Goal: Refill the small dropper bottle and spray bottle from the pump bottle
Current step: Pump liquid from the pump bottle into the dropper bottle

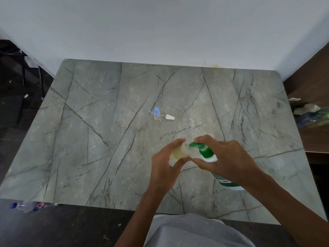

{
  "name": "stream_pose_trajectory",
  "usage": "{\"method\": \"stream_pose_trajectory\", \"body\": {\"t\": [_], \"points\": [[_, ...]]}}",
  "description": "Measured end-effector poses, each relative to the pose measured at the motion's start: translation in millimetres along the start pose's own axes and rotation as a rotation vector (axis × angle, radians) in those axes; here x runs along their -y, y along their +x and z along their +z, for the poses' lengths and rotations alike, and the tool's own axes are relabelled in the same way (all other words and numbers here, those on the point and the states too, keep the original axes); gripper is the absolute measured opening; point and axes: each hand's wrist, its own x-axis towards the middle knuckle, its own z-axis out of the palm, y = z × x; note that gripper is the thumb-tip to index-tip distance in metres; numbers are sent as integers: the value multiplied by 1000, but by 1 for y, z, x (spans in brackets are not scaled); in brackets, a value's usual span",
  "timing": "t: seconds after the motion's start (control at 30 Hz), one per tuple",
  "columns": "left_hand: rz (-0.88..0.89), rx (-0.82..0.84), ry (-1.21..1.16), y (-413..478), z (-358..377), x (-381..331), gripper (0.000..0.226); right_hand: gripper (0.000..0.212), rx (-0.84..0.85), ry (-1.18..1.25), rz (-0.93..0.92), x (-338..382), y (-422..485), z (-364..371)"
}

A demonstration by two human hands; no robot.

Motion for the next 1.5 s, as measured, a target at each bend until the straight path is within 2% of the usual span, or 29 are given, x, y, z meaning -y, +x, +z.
{"method": "stream_pose_trajectory", "body": {"t": [0.23,0.53,0.77,1.03,1.5], "points": [[-9,-5,-28,3,-2,2,50,69,89,-60,-1,-1,0,0],[-12,3,-21,5,1,5,50,63,68,-28,35,0,1,1],[21,28,22,4,5,6,51,51,13,9,-7,-5,4,-1],[-1,3,-18,8,3,4,50,66,102,-72,-16,-3,6,-5],[-10,-18,-43,10,3,1,50,63,48,6,11,-2,8,-3]]}}
